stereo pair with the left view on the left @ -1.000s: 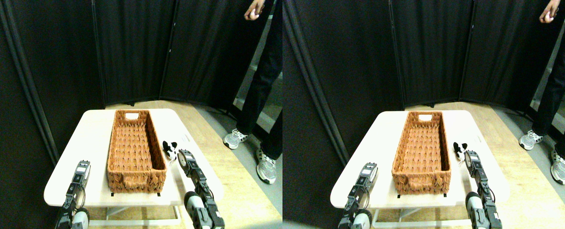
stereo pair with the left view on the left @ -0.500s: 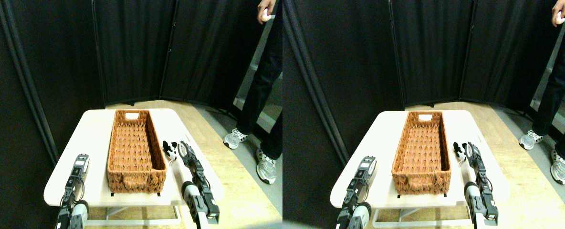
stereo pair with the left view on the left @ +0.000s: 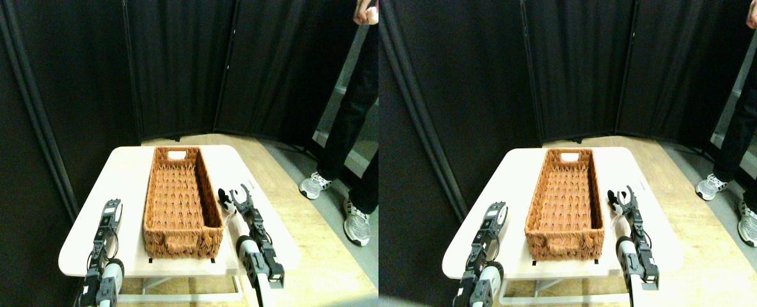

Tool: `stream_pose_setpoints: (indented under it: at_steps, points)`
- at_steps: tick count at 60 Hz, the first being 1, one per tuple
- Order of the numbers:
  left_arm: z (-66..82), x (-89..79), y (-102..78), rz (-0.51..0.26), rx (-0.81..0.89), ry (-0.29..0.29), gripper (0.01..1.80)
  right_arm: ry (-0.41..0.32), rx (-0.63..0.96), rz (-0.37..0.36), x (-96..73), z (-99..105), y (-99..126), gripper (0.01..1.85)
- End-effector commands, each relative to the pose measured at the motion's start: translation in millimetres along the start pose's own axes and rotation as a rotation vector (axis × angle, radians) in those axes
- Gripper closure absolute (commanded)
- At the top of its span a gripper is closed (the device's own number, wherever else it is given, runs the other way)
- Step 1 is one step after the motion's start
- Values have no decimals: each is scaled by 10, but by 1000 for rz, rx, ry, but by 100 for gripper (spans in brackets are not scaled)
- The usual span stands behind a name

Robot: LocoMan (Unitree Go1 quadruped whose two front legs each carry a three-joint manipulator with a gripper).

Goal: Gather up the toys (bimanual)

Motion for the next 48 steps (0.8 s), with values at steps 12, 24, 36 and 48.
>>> stream_pose_setpoints:
  at_steps: [12, 24, 36, 48]
  points:
    - [12, 123, 5, 2, -104, -25, 180, -2, 114, -28, -19, -24, 63, 159]
    - [-10, 124, 18, 14, -124, -3, 169, 31, 200, -65, 10, -74, 62, 147]
    - [-23, 123, 3, 21, -97, 4, 165, 115, 368, -92, 88, -105, 61, 136]
    - [-19, 114, -8, 40, -89, 1, 167, 136, 422, -154, 209, -105, -16, 119]
